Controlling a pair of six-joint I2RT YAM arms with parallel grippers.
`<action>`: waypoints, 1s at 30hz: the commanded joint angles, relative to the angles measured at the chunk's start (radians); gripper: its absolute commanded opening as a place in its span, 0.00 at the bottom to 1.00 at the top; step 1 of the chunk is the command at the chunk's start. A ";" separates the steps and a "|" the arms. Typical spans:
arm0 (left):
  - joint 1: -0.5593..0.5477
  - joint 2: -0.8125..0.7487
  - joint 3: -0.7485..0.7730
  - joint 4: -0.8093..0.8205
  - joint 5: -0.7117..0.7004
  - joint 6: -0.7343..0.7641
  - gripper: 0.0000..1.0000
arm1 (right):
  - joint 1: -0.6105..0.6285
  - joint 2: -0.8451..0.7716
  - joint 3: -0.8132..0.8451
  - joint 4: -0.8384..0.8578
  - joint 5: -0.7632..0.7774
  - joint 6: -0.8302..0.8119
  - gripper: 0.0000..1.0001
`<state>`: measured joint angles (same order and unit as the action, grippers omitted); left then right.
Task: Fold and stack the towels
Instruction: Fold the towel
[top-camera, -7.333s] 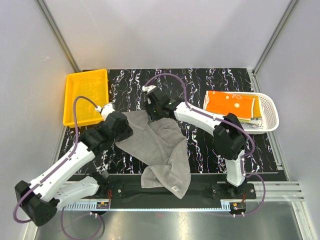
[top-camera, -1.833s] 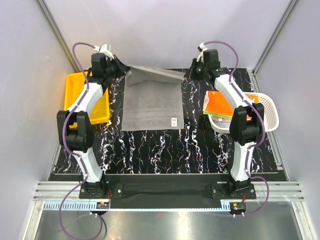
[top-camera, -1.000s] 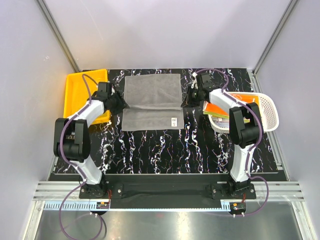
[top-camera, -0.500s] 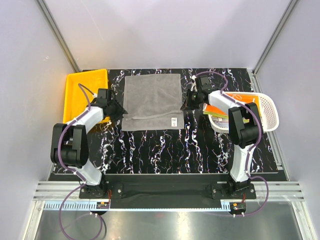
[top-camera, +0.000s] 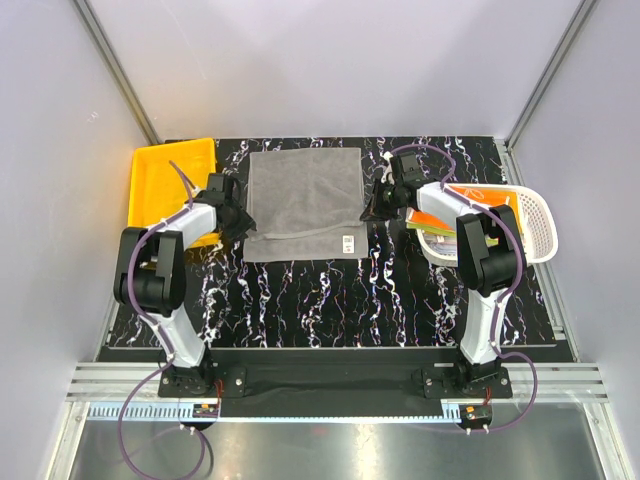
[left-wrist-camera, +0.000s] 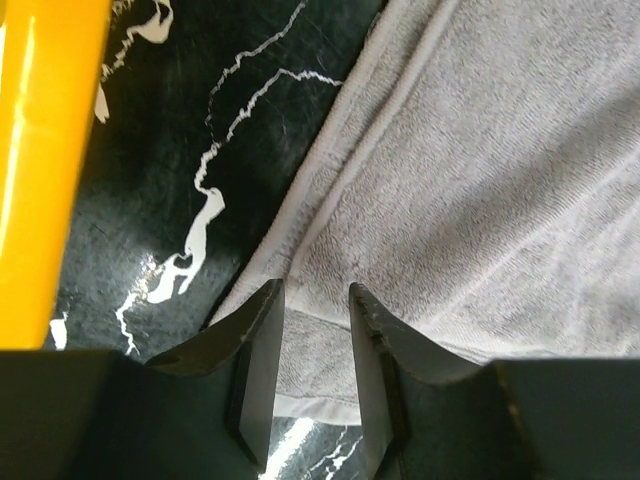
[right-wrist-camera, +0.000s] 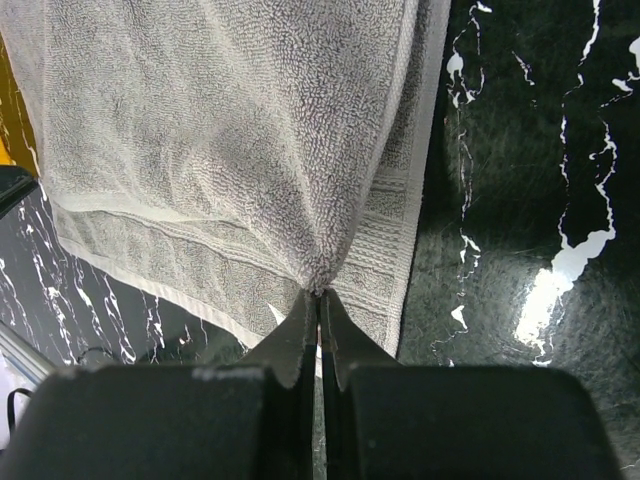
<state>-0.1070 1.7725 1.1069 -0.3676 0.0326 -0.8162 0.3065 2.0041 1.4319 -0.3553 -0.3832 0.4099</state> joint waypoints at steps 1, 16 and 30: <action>-0.002 0.018 0.062 0.002 -0.059 0.022 0.36 | 0.013 -0.036 0.004 0.036 -0.022 0.012 0.00; -0.031 0.059 0.091 -0.013 -0.072 0.052 0.38 | 0.014 -0.031 0.007 0.045 -0.029 0.020 0.00; -0.045 0.070 0.116 -0.030 -0.102 0.072 0.13 | 0.019 -0.027 0.013 0.045 -0.029 0.024 0.00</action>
<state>-0.1516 1.8320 1.1717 -0.4061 -0.0395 -0.7593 0.3115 2.0041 1.4319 -0.3367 -0.3870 0.4244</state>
